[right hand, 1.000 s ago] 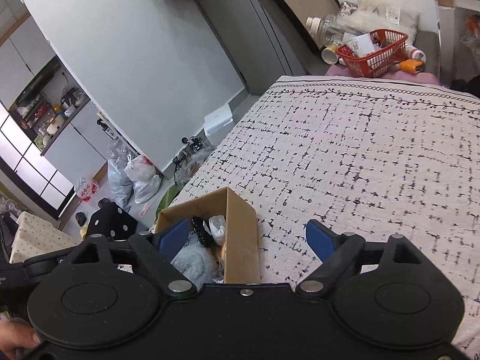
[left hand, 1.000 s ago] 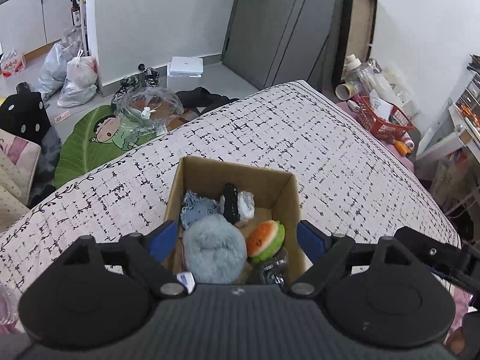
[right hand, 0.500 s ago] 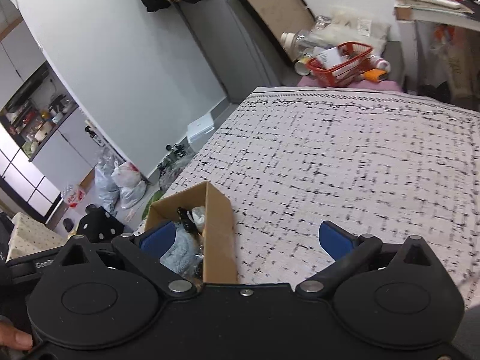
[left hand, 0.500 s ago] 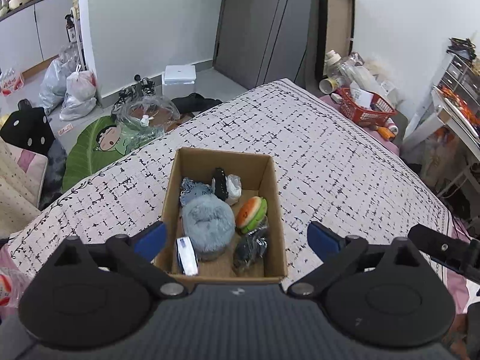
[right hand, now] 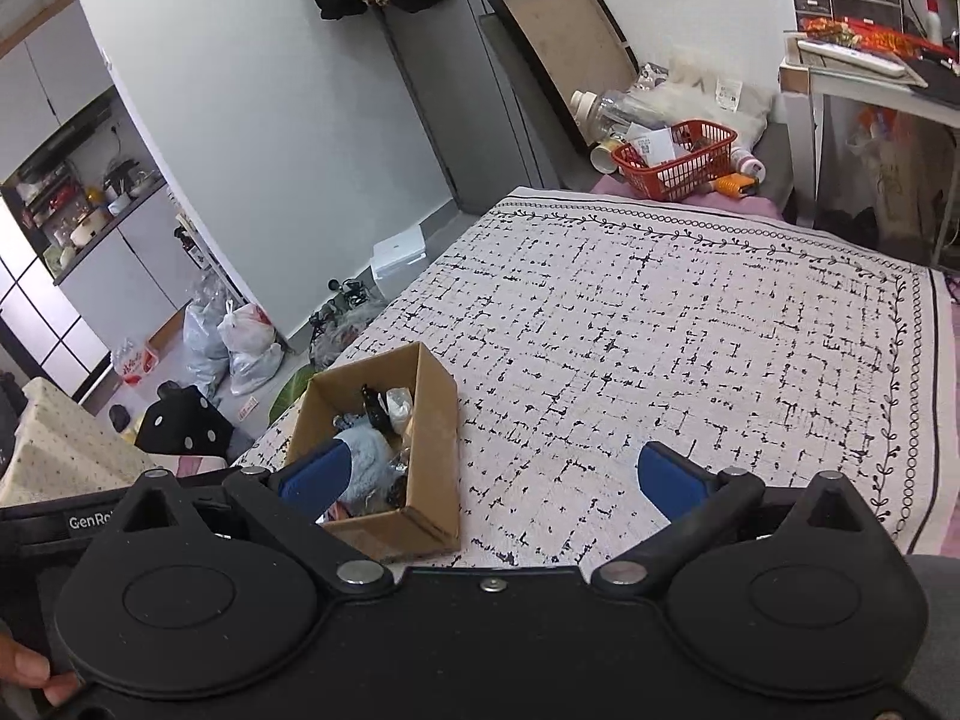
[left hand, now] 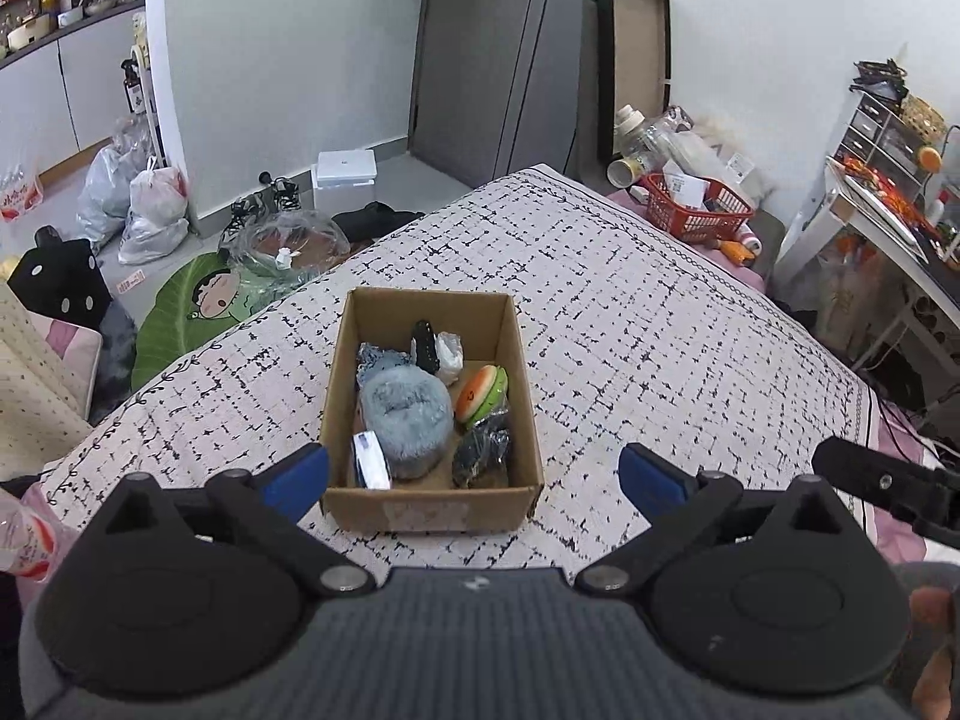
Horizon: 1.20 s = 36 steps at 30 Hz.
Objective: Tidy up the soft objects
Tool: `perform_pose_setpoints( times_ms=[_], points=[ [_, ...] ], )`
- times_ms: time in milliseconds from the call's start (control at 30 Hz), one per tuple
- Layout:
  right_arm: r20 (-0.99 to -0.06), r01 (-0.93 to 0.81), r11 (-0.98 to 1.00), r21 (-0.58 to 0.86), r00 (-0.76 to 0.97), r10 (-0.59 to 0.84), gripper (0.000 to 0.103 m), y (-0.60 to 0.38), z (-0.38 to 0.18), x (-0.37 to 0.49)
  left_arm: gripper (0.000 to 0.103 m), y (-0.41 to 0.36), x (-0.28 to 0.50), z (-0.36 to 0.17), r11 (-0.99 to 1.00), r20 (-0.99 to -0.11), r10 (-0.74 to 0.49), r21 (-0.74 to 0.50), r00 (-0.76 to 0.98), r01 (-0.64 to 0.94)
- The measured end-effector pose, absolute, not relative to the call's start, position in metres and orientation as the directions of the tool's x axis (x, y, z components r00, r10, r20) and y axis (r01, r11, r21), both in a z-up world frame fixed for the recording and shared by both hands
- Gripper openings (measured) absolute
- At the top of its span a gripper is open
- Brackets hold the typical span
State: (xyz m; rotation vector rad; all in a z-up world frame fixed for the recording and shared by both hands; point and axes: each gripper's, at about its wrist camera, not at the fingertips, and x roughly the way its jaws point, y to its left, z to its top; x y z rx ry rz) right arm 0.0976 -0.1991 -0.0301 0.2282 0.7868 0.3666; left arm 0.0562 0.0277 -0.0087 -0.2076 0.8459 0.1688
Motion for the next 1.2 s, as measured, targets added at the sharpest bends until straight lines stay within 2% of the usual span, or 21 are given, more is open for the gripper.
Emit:
perform_pose_setpoints(
  times_ms=[1200],
  points=[
    [-0.646,-0.323,0.914,0.246,0.648,0.403,0.103,-0.2,0.004,0.028,0.102,0.021,-0.022,0.019,0.977,-0.734,0.074,-0.082,0.675,-0.196]
  ],
)
